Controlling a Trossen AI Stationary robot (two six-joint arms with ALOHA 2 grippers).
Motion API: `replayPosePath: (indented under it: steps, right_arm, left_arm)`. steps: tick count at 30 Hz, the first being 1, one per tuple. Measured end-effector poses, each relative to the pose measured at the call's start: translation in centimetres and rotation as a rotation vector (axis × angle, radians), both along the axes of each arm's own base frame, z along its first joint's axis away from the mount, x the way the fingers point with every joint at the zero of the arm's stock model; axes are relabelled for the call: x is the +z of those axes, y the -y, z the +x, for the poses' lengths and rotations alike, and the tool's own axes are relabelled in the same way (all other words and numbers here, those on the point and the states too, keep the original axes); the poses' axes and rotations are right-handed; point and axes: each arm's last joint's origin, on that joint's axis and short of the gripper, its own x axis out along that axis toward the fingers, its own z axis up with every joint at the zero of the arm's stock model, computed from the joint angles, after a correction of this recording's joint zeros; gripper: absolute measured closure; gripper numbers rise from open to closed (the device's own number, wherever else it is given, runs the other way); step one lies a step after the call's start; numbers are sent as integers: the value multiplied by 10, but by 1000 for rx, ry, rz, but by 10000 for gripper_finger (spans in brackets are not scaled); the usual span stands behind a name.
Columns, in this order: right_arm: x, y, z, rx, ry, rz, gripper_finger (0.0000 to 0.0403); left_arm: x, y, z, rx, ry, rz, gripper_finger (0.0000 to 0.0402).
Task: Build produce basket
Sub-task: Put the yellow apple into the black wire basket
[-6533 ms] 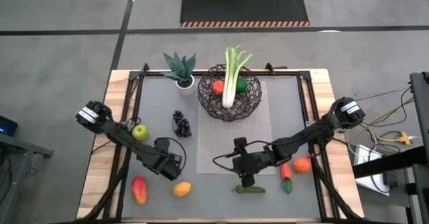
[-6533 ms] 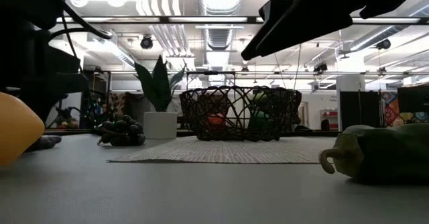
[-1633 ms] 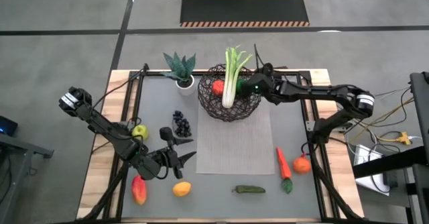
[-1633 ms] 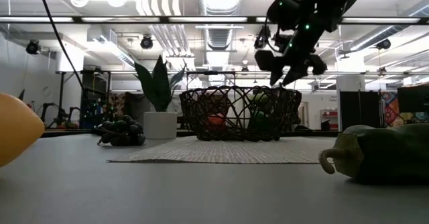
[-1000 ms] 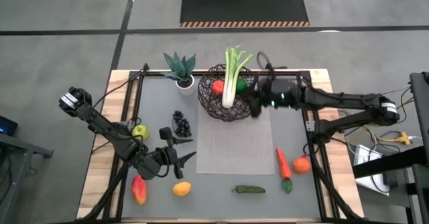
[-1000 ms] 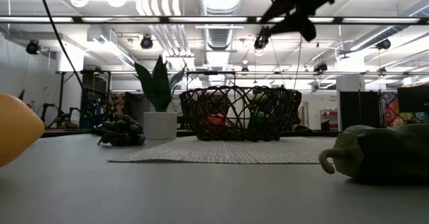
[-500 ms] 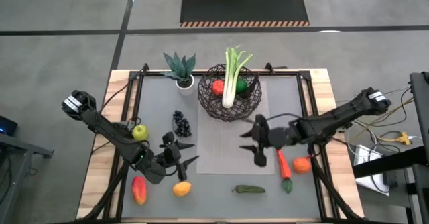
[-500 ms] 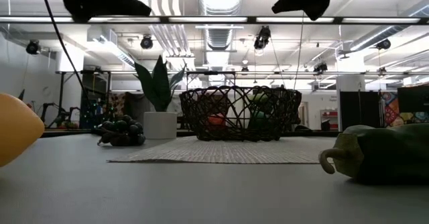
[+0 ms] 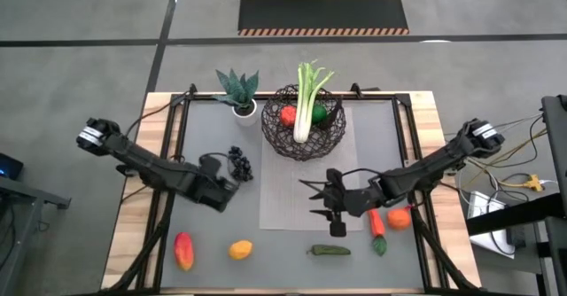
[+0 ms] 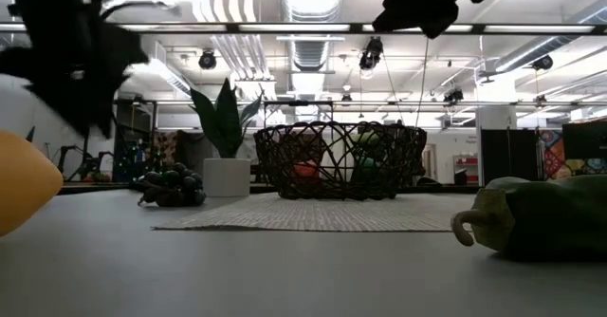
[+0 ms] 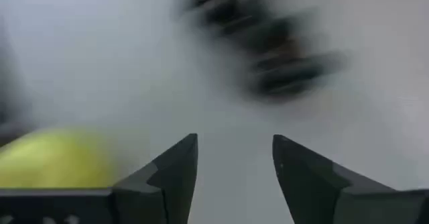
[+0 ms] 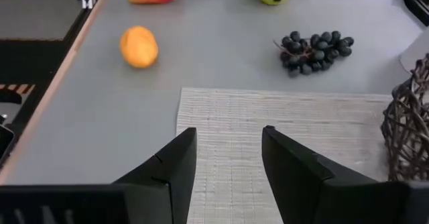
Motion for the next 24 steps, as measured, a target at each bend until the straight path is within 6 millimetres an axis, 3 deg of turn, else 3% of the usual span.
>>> replayPosePath:
  steps: [5, 10, 17, 24]
  right_arm:
    - [-7, -2, 5, 8, -6, -17, 259]
    - [-14, -4, 9, 13, -21, -31, 271]
    - [-22, -6, 12, 14, -35, -38, 282]
    - [-23, -6, 13, 13, -40, -38, 287]
  left_arm:
    - [1, -15, -16, 116, -306, 35, 255]
    - [-6, -22, -25, 175, -498, 35, 301]
    - [-26, -19, -22, 183, -624, 59, 390]
    - [-44, -18, -17, 199, -707, 90, 394]
